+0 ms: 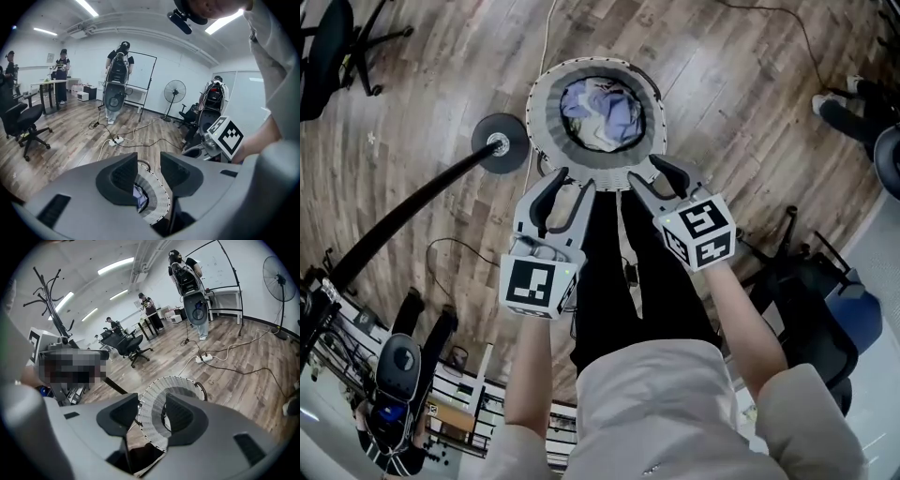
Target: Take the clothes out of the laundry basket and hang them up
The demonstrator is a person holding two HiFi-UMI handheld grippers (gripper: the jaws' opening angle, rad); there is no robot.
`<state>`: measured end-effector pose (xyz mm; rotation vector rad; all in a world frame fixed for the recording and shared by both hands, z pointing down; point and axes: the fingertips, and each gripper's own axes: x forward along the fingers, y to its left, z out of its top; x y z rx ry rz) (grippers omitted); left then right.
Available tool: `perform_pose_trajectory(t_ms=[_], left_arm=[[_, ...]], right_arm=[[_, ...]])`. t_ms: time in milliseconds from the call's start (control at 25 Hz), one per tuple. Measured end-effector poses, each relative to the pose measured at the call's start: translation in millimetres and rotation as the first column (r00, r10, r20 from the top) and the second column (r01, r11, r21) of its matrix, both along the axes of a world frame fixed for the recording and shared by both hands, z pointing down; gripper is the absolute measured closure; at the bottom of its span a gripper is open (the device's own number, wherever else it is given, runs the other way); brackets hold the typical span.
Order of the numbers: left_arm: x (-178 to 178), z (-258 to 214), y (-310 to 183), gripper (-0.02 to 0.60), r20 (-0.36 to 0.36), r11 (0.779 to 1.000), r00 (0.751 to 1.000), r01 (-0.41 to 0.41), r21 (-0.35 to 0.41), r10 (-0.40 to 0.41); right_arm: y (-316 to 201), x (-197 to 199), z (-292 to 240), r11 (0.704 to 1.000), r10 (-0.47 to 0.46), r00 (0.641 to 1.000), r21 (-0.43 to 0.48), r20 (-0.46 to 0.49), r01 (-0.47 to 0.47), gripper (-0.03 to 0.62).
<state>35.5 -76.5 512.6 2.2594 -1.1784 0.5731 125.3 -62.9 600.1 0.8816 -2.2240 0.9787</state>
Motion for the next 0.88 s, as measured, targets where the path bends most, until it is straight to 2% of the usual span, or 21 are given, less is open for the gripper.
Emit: perform_pose_trajectory(t_ms=[280, 560, 880], left_arm=[[0.4, 48.5, -9.0, 0.431, -0.013, 0.995, 0.996, -0.088, -0.042, 0.088], [-11.4, 106.8, -24.3, 0.431, -0.029, 0.99, 0.993, -0.115, -0.076, 0.113], [-31.2, 151.0, -33.4, 0.431, -0.002, 0.985, 0.99, -0.142, -0.103, 0.142]], right_arm=[[-16.4, -5.8, 40.6, 0.999, 0.048, 0.998, -0.015, -0.037, -0.048, 0.401], [-24.7, -13.0, 98.5, 0.995, 0.081, 0.993, -0.048, -0.083, -0.086, 0.401], [-21.2, -21.8, 170.9, 0.983, 0.124, 0.983, -0.119, -0.139, -0.141, 0.396]])
